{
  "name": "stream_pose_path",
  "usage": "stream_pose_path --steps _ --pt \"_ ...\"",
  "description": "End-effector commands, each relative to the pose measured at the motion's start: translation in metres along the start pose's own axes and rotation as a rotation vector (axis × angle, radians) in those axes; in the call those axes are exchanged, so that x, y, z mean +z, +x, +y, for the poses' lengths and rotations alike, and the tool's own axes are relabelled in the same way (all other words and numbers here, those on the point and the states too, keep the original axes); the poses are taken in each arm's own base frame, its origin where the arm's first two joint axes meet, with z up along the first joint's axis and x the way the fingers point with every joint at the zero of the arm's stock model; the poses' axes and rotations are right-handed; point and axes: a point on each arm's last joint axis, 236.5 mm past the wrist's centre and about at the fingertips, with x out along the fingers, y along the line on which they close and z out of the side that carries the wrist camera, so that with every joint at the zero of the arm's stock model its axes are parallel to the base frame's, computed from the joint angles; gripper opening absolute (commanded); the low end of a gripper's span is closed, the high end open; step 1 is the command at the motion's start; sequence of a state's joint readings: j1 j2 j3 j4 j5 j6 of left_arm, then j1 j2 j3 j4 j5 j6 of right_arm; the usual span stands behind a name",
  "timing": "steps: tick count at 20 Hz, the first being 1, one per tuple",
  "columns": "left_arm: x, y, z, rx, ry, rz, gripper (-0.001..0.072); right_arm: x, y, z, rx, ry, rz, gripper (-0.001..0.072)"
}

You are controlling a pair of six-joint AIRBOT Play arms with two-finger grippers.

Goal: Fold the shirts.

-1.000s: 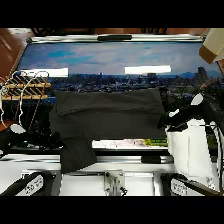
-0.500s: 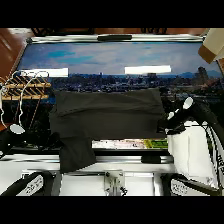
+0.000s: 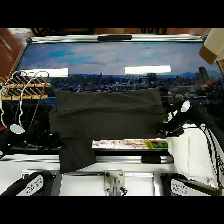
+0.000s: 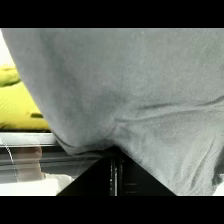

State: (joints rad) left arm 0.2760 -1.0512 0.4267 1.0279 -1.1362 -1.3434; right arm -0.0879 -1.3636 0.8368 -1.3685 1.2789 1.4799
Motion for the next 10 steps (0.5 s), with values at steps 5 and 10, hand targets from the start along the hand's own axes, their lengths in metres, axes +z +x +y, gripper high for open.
stream_pose_path --steps 5,10 --pt "0.0 0.0 0.0 0.0 0.0 -0.001 0.0029 0.011 0.002 0.022 0.098 0.037 -0.049 0.0541" --pt "0.025 -0.021 -0.012 -0.003 0.075 -0.061 0.0029 0.009 0.0 0.022 0.094 0.023 -0.039 0.0078"
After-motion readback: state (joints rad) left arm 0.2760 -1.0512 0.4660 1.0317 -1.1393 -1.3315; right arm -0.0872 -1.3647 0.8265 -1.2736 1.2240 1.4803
